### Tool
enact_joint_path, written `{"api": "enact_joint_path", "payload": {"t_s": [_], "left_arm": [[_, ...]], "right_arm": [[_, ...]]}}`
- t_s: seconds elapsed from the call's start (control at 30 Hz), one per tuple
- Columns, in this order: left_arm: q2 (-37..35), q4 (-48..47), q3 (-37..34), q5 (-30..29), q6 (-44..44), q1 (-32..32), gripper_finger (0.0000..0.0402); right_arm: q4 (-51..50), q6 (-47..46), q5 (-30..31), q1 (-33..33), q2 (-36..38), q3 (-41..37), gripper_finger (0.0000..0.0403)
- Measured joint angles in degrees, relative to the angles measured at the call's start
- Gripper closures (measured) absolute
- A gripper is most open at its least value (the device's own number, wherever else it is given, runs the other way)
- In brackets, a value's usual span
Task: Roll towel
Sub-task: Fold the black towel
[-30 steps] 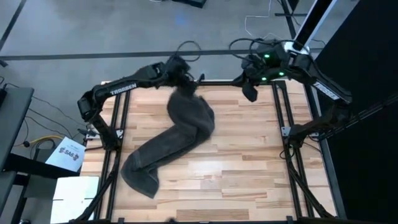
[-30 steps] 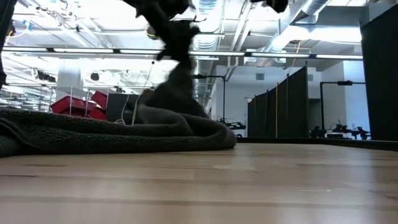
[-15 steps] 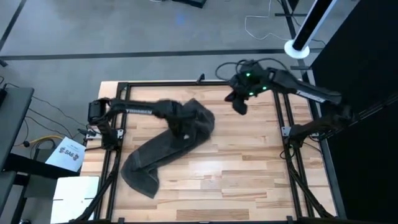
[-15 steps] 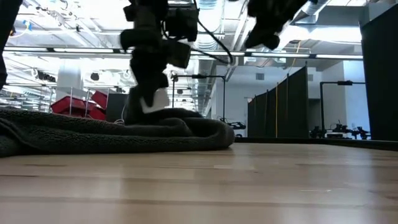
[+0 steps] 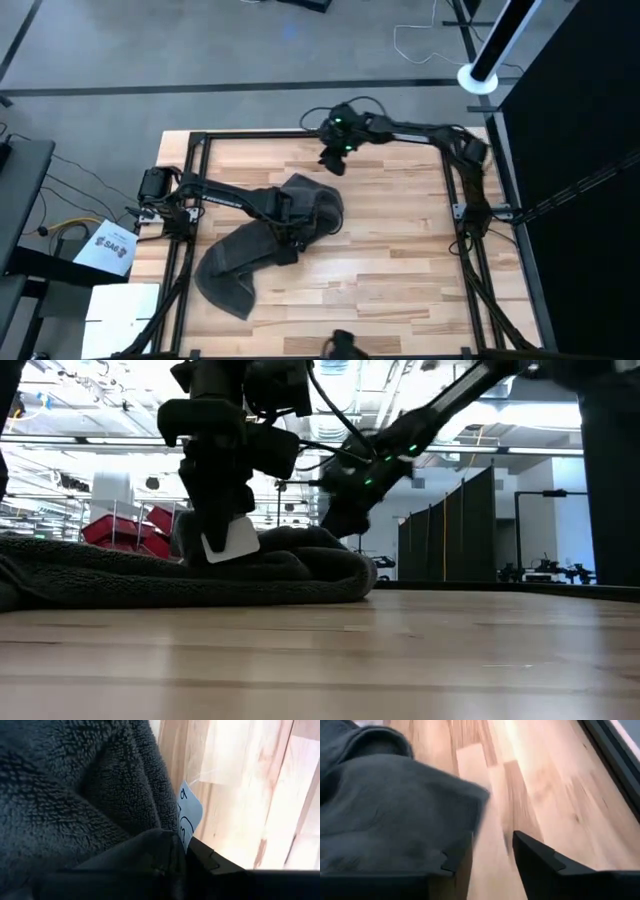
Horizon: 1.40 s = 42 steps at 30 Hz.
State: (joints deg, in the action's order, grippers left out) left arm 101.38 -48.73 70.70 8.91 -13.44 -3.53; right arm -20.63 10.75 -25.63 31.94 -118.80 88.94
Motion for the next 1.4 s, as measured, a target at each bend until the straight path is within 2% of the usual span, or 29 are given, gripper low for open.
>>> {"api": "enact_joint_path", "payload": {"t_s": [0.13,0.23,0.5,0.7,0.83,0.97,1.13,1.4], "left_arm": [[0.0,0.2,0.0,0.0,-1.4,-0.1,0.0384],[0.0,0.4,0.0,0.0,-1.8,-0.1,0.0384],[0.0,0.8,0.0,0.7,-3.0,-0.1,0.0384],[-0.3,0.0,0.8,12.3,-5.9,-1.1,0.0384],[-0.6,0.0,1.3,14.3,-3.2,-4.0,0.0384],[-0.6,-0.7,1.3,13.7,1.3,-7.9,0.0384],[-0.6,-2.0,1.3,8.4,2.9,-12.1,0.0384],[-0.6,-2.7,1.3,3.8,1.8,-16.2,0.0384]], "right_arm": [[-1.9,0.7,-2.5,-1.5,-7.9,8.5,0.0244],[-6.9,6.6,-1.2,-2.2,-9.2,12.7,0.0232],[-6.2,8.3,-0.2,-4.8,-9.1,13.6,0.0213],[-7.5,6.2,5.0,-10.3,-9.0,13.7,0.0214],[-5.8,4.0,7.0,-13.5,-9.8,13.8,0.0214],[-4.6,3.3,7.1,-15.8,-11.4,13.7,0.0215],[-4.6,3.6,6.2,-16.9,-13.6,13.8,0.0215],[-7.6,12.8,2.3,-18.5,-13.7,13.7,0.0222]]}}
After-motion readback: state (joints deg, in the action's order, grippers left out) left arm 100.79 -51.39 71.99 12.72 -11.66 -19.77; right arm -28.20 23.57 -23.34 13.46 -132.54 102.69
